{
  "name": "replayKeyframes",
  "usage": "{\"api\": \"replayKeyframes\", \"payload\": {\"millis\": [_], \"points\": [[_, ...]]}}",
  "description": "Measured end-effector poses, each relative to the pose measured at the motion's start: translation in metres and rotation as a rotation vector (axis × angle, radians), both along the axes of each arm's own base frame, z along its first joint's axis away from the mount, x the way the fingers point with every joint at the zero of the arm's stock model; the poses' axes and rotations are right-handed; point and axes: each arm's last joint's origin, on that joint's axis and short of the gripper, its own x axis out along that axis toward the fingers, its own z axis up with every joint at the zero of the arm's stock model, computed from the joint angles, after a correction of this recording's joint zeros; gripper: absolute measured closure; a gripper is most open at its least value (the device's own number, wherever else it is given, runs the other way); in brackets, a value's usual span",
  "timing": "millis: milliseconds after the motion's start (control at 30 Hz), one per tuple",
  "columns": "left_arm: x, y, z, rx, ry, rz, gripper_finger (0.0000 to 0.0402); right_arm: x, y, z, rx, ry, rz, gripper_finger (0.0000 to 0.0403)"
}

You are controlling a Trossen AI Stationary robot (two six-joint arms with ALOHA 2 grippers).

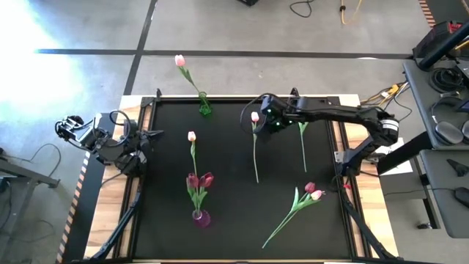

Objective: Sort flowers into vase by color
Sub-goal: Adjust the bottom red tulip

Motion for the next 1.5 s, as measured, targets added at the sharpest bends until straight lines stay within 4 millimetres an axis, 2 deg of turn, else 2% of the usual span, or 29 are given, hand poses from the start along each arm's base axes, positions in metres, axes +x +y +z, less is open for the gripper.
{"api": "replayKeyframes", "payload": {"millis": [133,367,500,633,767,867,933,1067,1200,1300,1500], "points": [[0.001,0.0,-0.002,0.025,0.018,0.005,0.0402,0.008,-0.007,-0.034,0.048,0.015,-0.058,0.0344],[0.002,-0.002,-0.007,0.039,0.064,-0.053,0.0402,0.037,-0.018,-0.07,0.139,0.024,-0.241,0.023],[0.002,-0.002,-0.007,0.058,0.075,-0.059,0.0402,0.055,-0.027,-0.085,0.135,0.054,-0.359,0.0186],[0.001,-0.001,-0.007,0.06,0.073,-0.061,0.0402,0.068,-0.037,-0.099,0.119,0.118,-0.441,0.0176],[0.001,-0.001,-0.007,0.057,0.07,-0.059,0.0402,0.074,-0.047,-0.104,0.113,0.175,-0.432,0.0184],[0.001,-0.001,-0.007,0.028,0.053,-0.043,0.0402,0.068,-0.048,-0.098,0.149,0.232,-0.366,0.0192],[0.002,-0.002,-0.007,0.009,0.045,-0.036,0.0402,0.058,-0.044,-0.082,0.151,0.27,-0.334,0.0198],[0.004,-0.003,-0.008,0.011,0.055,-0.033,0.0402,0.031,-0.016,-0.035,0.138,0.293,-0.292,0.0213],[0.004,-0.003,-0.009,-0.003,0.051,-0.032,0.0402,0.003,0.036,-0.005,0.184,0.212,-0.375,0.0234],[0.003,-0.003,-0.009,-0.034,0.043,-0.056,0.0402,-0.022,0.086,0.003,0.263,0.173,-0.465,0.0254],[-0.001,-0.002,-0.009,-0.068,0.031,-0.106,0.0402,-0.064,0.182,-0.007,0.461,0.162,-0.67,0.0298]]}}
